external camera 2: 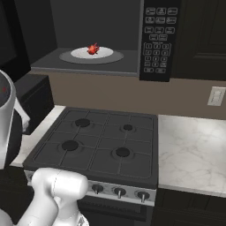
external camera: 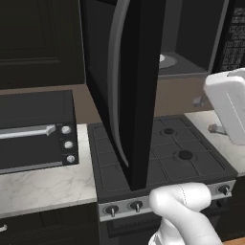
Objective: Transport the fish from the fridge to the microwave and turn on the microwave.
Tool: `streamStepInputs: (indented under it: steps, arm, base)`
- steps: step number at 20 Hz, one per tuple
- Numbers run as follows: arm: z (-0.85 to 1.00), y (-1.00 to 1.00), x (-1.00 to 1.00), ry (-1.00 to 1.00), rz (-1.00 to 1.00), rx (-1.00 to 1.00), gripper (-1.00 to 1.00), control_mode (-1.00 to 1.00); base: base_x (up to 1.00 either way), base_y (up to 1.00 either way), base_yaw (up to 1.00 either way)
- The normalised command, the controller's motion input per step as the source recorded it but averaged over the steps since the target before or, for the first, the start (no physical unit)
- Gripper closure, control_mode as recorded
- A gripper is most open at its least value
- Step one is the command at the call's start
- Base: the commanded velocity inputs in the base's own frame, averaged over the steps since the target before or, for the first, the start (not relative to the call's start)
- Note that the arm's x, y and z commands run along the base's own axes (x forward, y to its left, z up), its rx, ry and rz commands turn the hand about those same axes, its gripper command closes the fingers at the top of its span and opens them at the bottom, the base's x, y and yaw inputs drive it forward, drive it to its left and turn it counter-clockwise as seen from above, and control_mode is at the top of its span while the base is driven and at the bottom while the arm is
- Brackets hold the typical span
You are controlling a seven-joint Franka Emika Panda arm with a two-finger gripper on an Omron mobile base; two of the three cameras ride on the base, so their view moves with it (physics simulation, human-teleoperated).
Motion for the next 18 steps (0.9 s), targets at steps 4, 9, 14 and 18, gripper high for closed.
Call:
streamStepInputs:
  steps: [4,9,14,18]
  arm:
    - [-0.04,0.22,-0.27,0.0,0.0,0.14,-1.0,-1.0]
    - [0.0,0.22,-0.3,0.0,0.0,0.12,-1.0,-1.0]
    - [-0.01,0.22,-0.42,0.0,0.0,0.04,-1.0,-1.0]
    - [0.0,0.18,-0.35,0.04,0.0,0.05,-1.0,-1.0]
  base:
    - [0.0,0.0,0.0]
    - [0.0,0.0,0.0]
    - [0.0,0.0,0.0]
    - [0.0,0.0,0.0]
